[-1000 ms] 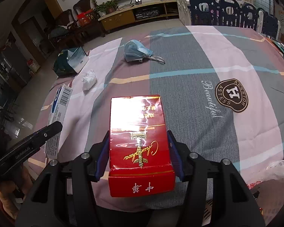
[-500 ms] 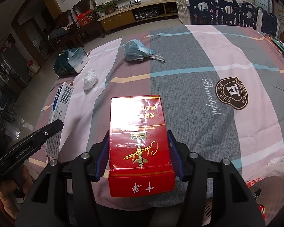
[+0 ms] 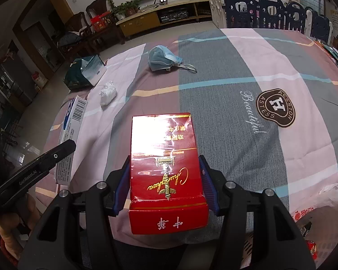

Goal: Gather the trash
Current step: 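Lift the red box with the right tool while the left tool holds the medicine box, then carry both boxes over the wastebasket and open both tools to drop them, then move both open tools back over the table toward the tissue and mask, then grasp the white tissue with the left tool while the right tool grasps the blue face mask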

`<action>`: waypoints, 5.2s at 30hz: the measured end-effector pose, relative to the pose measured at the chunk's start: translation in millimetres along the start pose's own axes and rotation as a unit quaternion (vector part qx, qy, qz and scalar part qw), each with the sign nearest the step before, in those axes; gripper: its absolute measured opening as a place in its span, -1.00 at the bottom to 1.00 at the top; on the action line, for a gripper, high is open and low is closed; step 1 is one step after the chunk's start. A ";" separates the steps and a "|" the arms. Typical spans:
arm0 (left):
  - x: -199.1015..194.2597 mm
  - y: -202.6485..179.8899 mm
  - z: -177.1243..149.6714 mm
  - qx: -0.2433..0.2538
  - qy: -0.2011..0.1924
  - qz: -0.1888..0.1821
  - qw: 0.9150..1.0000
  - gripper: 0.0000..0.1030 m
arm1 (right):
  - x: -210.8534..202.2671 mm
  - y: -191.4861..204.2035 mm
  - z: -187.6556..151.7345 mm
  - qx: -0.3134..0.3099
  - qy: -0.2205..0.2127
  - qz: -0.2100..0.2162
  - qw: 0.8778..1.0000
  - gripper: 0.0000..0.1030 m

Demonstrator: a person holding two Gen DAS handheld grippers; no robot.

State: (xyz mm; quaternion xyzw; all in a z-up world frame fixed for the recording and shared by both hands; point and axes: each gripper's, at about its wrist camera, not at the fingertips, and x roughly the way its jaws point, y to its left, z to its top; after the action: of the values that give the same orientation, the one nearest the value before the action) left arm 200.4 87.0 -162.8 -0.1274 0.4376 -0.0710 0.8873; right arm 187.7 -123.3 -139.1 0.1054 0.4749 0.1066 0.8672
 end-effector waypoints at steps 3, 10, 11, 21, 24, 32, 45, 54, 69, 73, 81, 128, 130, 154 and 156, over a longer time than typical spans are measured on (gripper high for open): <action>0.0 0.3 0.2 0.000 0.000 0.000 1.000 -0.20 | 0.3 0.5 -0.5 0.000 0.001 0.000 1.000 0.09; -0.2 -0.3 0.1 0.001 0.000 0.000 1.000 -0.20 | 1.7 1.8 -3.1 0.002 0.003 0.002 1.000 0.09; -0.6 -0.6 0.6 0.001 0.000 0.000 1.000 -0.20 | 2.2 1.7 -2.9 0.002 0.003 0.002 1.000 0.09; -5.6 -0.5 0.6 -0.002 -0.009 -0.005 1.000 -0.20 | -4.1 0.4 -1.3 0.008 -0.007 0.003 1.000 0.09; -10.3 2.7 0.6 -0.014 -0.015 -0.025 0.999 -0.20 | -13.3 -1.5 2.0 0.013 -0.016 0.005 1.000 0.09; -35.8 -11.5 -2.6 -0.020 -0.037 -0.113 0.993 -0.20 | -88.8 -33.0 -0.2 0.043 -0.075 0.017 0.996 0.09; -52.1 -197.7 -84.5 0.154 0.092 -0.233 0.956 -0.20 | -163.0 -164.1 -122.7 0.149 0.004 -0.072 0.986 0.14; -20.8 -274.1 -149.9 0.260 0.184 -0.239 0.917 0.34 | -201.6 -223.5 -144.9 0.278 -0.046 -0.066 0.957 0.44; -36.2 -177.3 -91.6 0.115 0.100 -0.170 0.974 0.73 | -184.2 -184.9 -117.5 0.233 -0.037 -0.058 0.970 0.44; -43.1 -143.6 -75.7 0.077 0.079 -0.150 0.982 0.73 | -174.6 -166.4 -107.1 0.216 -0.029 -0.052 0.975 0.44; -49.8 -94.0 -56.5 0.035 0.045 -0.104 0.993 0.74 | -159.5 -137.1 -95.6 0.185 -0.017 -0.043 0.982 0.44; 39.9 13.0 74.5 -0.043 -0.035 0.042 0.998 0.45 | -68.2 -54.2 3.7 0.071 -0.010 -0.018 0.997 0.44; 67.0 11.5 95.9 -0.021 -0.031 0.055 0.998 0.31 | -48.1 -50.7 21.8 0.061 -0.013 -0.021 0.998 0.44; 66.9 39.3 93.3 -0.041 -0.040 0.024 0.998 -0.78 | 154.2 35.9 169.1 -0.111 -0.004 -0.075 0.991 -0.64; 46.9 32.0 83.8 -0.032 -0.060 0.041 0.997 -0.78 | 120.1 30.8 154.8 -0.104 -0.019 -0.065 0.992 -0.64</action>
State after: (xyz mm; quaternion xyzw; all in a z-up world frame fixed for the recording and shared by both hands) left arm 295.9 120.2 -158.7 -0.1418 0.3906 -0.0132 0.9095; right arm 379.3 -72.3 -145.1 -0.0143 0.4504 0.0962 0.8875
